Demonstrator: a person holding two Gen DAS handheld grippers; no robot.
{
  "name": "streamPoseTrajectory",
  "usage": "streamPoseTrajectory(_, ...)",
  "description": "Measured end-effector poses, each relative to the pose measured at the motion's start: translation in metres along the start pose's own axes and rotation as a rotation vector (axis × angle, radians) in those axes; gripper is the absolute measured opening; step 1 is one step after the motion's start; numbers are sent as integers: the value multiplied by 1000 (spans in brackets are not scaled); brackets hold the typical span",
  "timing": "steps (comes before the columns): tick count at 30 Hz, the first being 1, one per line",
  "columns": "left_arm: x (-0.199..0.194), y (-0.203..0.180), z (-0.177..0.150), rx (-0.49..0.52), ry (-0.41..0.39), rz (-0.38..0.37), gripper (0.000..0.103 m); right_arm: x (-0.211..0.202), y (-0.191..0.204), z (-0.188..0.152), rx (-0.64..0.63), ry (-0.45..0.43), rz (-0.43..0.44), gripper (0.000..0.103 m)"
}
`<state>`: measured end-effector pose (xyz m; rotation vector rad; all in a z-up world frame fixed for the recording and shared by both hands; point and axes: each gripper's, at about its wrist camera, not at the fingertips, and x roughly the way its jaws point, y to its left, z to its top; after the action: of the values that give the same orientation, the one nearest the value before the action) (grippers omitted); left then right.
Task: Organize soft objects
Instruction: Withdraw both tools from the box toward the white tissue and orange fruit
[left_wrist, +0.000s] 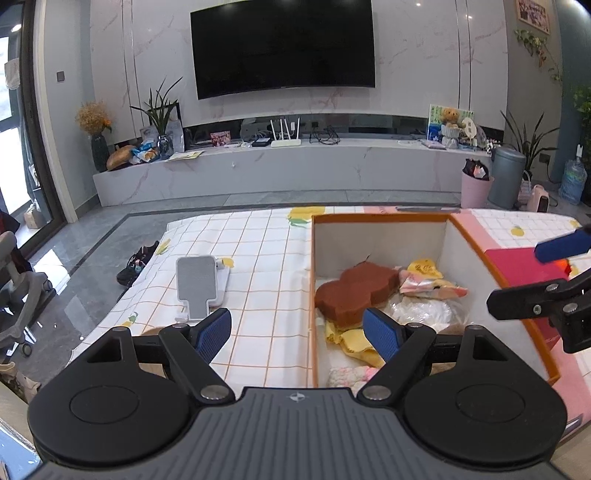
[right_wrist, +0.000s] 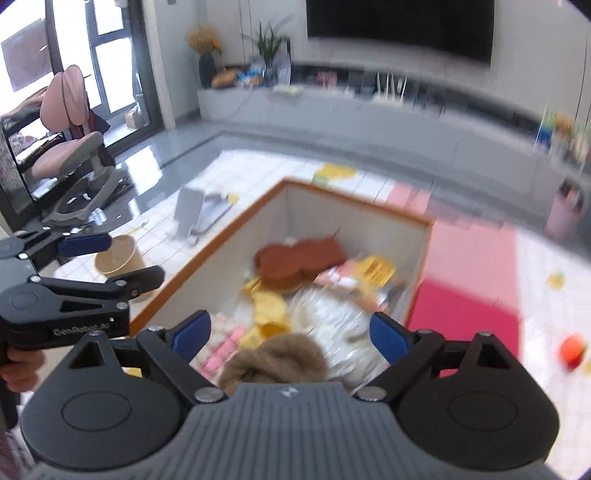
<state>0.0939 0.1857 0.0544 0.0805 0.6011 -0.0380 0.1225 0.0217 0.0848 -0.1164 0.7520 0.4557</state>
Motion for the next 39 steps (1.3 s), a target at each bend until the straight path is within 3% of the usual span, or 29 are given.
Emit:
streamPoseTrajectory(6, -18, -15, 6, 38, 7, -38, 95, -36, -4, -8, -83, -84, -42, 91)
streamPoseTrajectory(11, -43, -32, 15, 21, -30, -17, 95, -71, -37, -23, -77, -173, -82, 93)
streamPoseTrajectory(15, -60, -60, 25, 22, -65, -27, 95, -95, -78, -38, -83, -194, -129, 94)
streamPoseTrajectory(19, -66, -102, 34, 84, -82, -76, 95, -112, -134, -55, -24, -234, -220, 96)
streamPoseTrajectory(24, -62, -164, 43, 124, -115, -138, 95, -126, -212, -101, 112, -350, -425, 98)
streamPoseTrajectory(29, -25, -232, 44, 135, -74, -214, 95, -115, -286, -138, 330, -277, -448, 97)
streamPoseTrajectory(31, -12, -259, 37, 158, -62, -234, 95, -109, -299, -144, 354, -253, -467, 97)
streamPoseTrajectory(34, 6, -300, 25, 212, -121, -231, 95, -105, -313, -146, 364, -198, -508, 97)
streamPoseTrajectory(39, 50, -364, 9, 228, -47, -251, 95, -111, -333, -156, 448, -191, -490, 97)
